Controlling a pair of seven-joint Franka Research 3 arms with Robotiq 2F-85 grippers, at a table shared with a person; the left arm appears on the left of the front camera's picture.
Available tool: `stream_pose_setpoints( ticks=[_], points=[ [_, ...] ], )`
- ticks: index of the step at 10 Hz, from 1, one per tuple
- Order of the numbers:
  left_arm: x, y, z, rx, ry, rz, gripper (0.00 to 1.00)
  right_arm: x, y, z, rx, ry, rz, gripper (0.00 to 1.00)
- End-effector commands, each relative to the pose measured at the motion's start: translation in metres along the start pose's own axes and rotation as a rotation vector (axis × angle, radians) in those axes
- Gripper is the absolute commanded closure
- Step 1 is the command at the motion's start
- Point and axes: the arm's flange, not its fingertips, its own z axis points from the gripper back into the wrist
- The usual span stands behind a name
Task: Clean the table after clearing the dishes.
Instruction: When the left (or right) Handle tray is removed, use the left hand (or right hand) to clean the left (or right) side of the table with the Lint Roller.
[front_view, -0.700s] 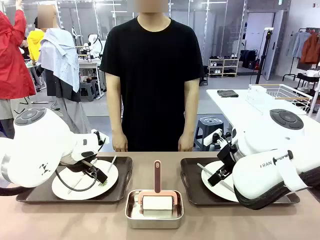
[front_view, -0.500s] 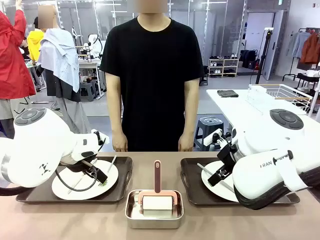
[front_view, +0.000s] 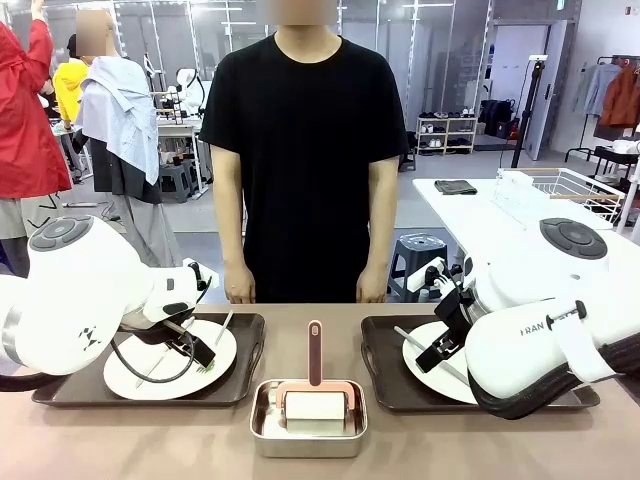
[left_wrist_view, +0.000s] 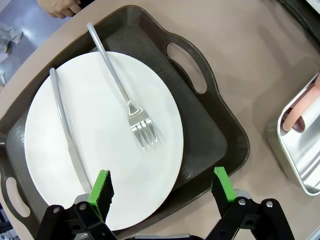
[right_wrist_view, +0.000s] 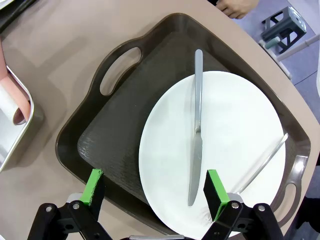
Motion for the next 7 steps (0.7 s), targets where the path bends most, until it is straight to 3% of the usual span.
stream_pose_setpoints(
  ticks=[1,7],
  points=[
    [-0.0002,0.0005,0.0,0.0,0.0,0.001,0.0,0.0,0.0003,0.0,0.001,0.0,-0.001,0.0],
    [-0.0002,0.0005,0.0,0.0,0.0,0.001,0.0,0.0,0.0003,0.0,0.001,0.0,-0.001,0.0]
  ],
)
